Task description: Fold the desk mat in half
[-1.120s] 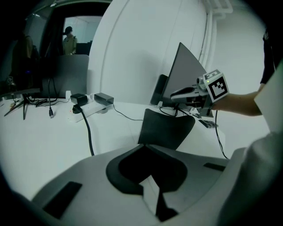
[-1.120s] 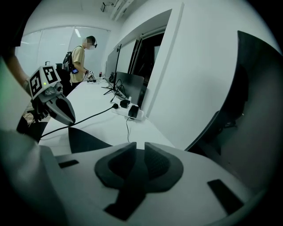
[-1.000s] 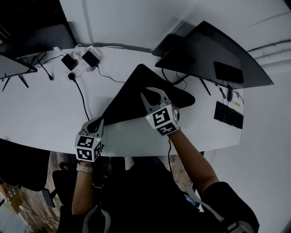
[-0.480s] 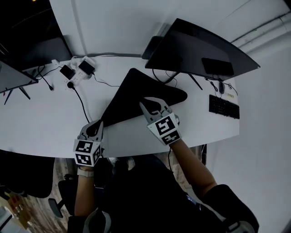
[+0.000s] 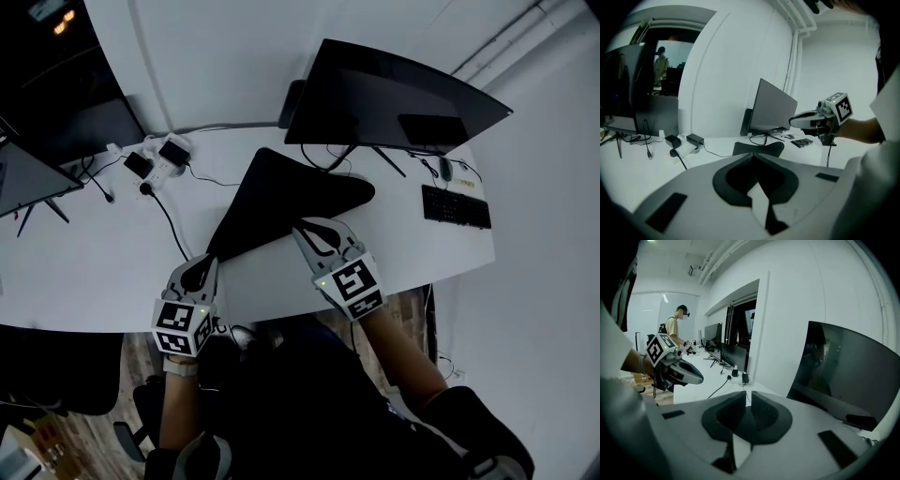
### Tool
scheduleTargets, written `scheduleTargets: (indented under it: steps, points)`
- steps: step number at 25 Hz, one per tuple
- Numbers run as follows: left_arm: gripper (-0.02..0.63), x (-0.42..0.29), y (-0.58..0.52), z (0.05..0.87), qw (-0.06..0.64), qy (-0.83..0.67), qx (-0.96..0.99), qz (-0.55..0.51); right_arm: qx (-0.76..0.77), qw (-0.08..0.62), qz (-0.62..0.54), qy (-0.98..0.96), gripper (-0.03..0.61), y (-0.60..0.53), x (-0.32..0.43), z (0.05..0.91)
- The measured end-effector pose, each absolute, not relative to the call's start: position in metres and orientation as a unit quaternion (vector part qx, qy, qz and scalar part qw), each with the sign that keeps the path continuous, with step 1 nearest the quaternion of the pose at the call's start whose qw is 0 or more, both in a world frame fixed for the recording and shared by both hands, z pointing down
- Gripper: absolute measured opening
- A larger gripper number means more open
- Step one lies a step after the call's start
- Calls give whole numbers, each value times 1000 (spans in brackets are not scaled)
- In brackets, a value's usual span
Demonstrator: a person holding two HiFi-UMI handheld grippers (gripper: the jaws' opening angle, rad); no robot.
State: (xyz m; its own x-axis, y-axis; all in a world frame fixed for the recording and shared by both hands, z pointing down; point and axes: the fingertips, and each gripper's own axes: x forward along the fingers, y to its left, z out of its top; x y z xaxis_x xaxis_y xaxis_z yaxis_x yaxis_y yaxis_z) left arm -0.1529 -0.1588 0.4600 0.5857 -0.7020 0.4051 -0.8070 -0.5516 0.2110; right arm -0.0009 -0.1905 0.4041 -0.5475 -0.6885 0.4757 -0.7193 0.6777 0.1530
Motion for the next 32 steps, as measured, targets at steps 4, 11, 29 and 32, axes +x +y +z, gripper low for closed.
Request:
scheduleTargets:
  steps: [4,11,29,32]
  points:
    - [8,-149,-148,439,172,-428,878,128,411,240,25,-879,43,-169,5,389]
    - [8,-147,-126,404,144,-423,888,107,432,213,17,-876,43,-134,15,362]
    - [9,-163,-73,344,67,-433,897,63,440,177,-25,-880,43,-57,0,326]
    - [9,-166,-65,342,58,-435,896,62,438,179,-33,-880,44,-50,-4,324]
